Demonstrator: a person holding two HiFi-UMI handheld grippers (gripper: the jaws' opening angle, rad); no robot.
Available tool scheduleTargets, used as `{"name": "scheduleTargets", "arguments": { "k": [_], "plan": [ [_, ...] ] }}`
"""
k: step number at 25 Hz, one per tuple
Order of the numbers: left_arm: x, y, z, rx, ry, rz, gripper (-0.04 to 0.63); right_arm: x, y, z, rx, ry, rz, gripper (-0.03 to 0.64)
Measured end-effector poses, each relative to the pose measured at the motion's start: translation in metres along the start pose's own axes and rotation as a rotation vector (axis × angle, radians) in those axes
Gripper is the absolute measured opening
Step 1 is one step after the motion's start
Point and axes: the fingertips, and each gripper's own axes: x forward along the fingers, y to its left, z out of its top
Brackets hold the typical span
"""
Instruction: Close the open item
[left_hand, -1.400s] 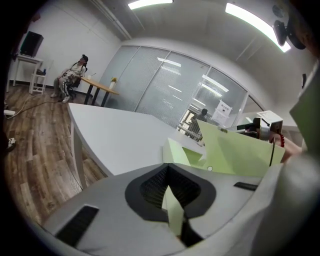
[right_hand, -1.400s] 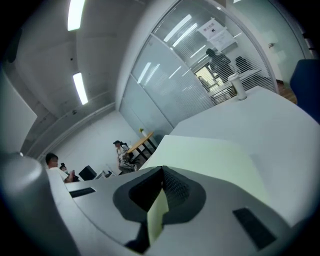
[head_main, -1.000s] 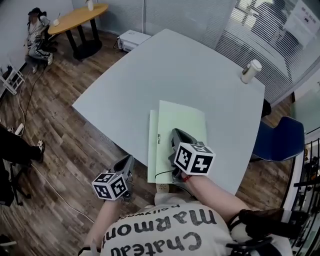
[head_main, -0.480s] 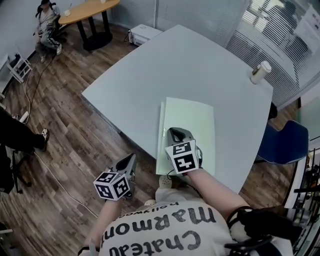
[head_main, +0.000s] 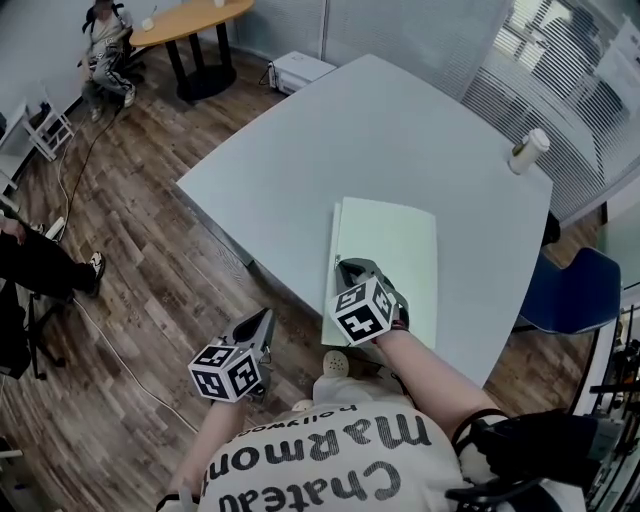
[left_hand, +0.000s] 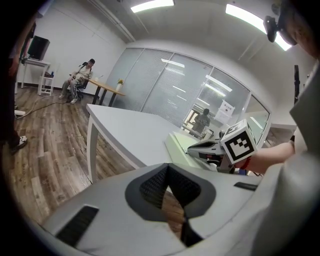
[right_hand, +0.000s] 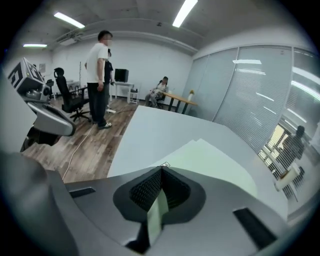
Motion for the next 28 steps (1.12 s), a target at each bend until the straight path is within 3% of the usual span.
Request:
{"name": "scheduleTargets", "arguments": {
  "k": [5,10,17,24,28],
  "plan": [
    [-0.007,0.004,0.000,0.004,-0.008,0.008,0.018,0.005,0.005,-0.002,-0.109,0.067,0.022,-0.005],
    [-0.015,0.008,0.004,-0.003,-0.027,0.016,0.018,0.010,0.016,-0.005,-0.198,0.228,0.138,-0.005],
    [-0.026,0.016,0.003,-0.015,-0.045,0.032,0.018,0.019,0.019,-0.005,-0.195,0.448,0.310,-0.005],
    [-0.033,0.017,0.004,-0.017,-0.053,0.047,0.018,0.023,0.017,-0.010,-0.257,0.562,0.336,-0.005],
    [-0.038,0.021,0.001,-0.020,-0.052,0.062,0.018,0.020,0.020,-0.013,-0.191,0.590,0.376,-0.005]
  ]
}}
